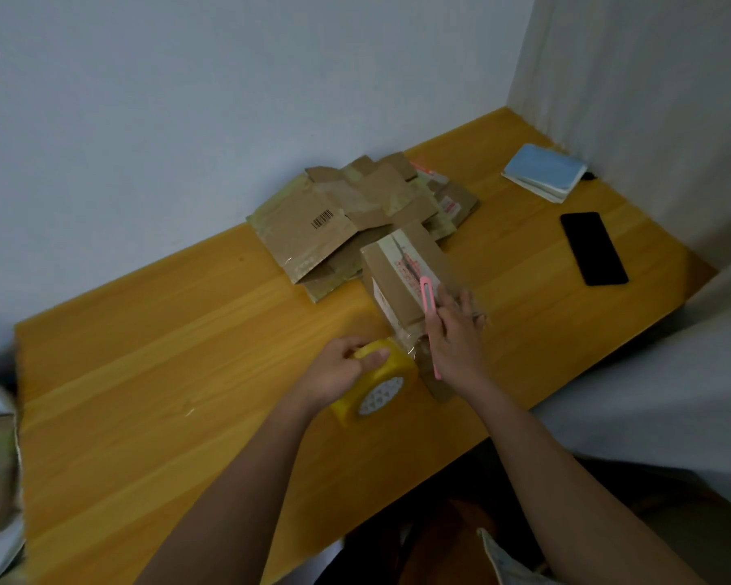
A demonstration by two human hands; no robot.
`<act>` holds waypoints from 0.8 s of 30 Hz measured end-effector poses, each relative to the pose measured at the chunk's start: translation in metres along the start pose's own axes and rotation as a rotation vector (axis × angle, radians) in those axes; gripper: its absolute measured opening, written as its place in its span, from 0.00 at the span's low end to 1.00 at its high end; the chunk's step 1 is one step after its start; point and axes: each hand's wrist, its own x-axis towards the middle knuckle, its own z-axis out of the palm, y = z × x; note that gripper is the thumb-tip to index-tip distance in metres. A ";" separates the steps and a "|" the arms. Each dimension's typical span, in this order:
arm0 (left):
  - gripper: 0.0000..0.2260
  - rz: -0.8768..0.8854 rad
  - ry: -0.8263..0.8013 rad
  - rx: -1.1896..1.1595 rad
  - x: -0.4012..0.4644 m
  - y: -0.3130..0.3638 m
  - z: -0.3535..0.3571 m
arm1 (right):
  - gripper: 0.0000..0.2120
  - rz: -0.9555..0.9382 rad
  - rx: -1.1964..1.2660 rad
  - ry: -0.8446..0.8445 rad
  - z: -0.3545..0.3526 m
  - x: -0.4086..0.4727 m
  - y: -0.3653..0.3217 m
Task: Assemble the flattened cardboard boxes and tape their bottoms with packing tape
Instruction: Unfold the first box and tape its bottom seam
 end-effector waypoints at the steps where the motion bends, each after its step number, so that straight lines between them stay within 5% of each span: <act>1: 0.22 0.001 0.014 0.006 0.002 0.002 -0.002 | 0.20 0.003 0.010 -0.002 -0.001 0.000 0.001; 7: 0.23 0.022 0.058 0.436 -0.003 0.001 -0.006 | 0.20 0.004 -0.009 -0.006 -0.006 -0.001 -0.004; 14: 0.05 0.195 0.109 0.229 -0.007 0.001 0.003 | 0.13 0.078 0.162 0.123 -0.024 -0.004 -0.018; 19: 0.05 0.176 0.101 0.251 -0.005 -0.002 0.001 | 0.10 -0.090 0.244 0.314 -0.029 -0.025 -0.026; 24: 0.05 0.143 0.066 0.226 -0.008 0.001 -0.003 | 0.13 -0.235 0.298 0.227 -0.020 -0.040 -0.021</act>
